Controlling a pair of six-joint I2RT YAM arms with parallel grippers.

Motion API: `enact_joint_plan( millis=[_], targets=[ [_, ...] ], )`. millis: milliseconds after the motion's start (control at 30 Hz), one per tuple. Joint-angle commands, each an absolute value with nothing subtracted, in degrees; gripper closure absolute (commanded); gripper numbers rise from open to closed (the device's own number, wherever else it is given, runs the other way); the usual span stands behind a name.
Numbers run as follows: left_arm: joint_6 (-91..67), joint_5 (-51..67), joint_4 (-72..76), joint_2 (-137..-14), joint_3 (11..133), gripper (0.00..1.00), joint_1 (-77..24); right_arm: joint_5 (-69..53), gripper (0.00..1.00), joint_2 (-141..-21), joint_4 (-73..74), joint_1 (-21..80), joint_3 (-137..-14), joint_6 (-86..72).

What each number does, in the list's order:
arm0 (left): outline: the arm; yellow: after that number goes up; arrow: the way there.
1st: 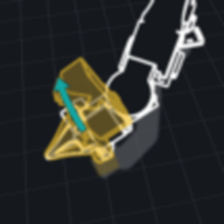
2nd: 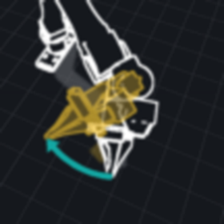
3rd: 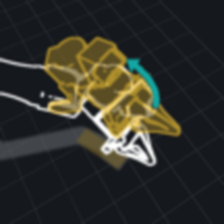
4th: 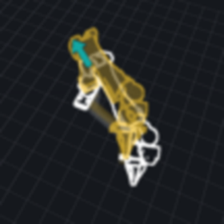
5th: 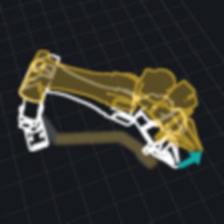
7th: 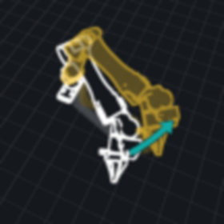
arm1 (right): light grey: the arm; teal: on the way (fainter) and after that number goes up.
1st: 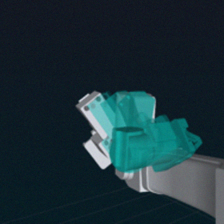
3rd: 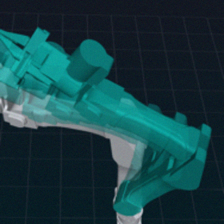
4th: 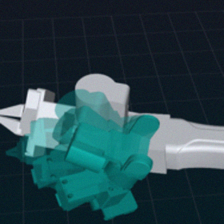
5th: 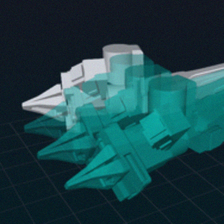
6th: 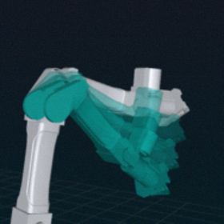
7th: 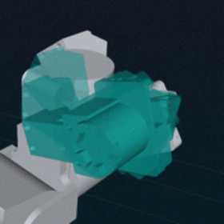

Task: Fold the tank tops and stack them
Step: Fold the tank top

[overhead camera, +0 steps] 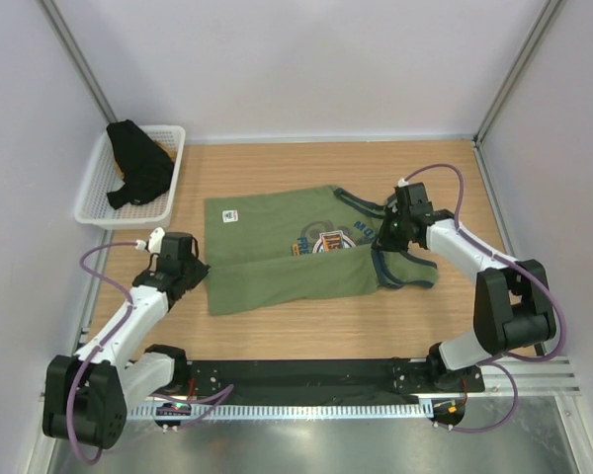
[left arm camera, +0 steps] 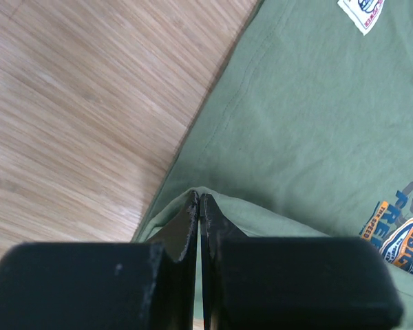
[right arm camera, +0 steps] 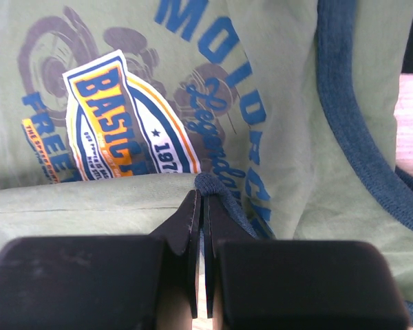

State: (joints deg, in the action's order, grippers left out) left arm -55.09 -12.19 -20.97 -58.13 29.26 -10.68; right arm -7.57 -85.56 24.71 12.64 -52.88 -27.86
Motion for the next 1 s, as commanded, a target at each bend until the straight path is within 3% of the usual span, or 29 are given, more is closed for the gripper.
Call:
enact_joint_plan(
  millis=[0,700,800,867,933,967],
  targets=[
    [-53.61,-14.06,-18.63,-58.53,32.17,1.00,-9.67,-5.80,0.98,-85.78,23.03,12.66,-56.16,-26.89],
    [-52.65,-12.83,-12.40,-70.05,35.68,1.00,-7.30,-3.96,0.98,-93.42,21.45,12.66,-60.38,-27.60],
    [-52.65,-13.27,-11.43,-71.63,36.29,0.99,-7.12,-3.78,0.89,-94.22,21.18,12.83,-61.26,-27.60],
    [-51.51,-13.01,-11.51,-72.51,36.73,0.87,-6.86,-2.91,0.73,-94.39,21.36,12.92,-61.35,-27.68],
    [-50.89,-13.01,-12.30,-73.12,37.27,0.78,-6.94,-1.94,0.65,-93.61,21.45,12.83,-61.09,-27.77],
    [-50.80,-13.18,-12.48,-72.86,37.18,0.64,-6.94,-1.41,0.61,-92.21,21.45,12.83,-60.74,-27.86]
  ],
)
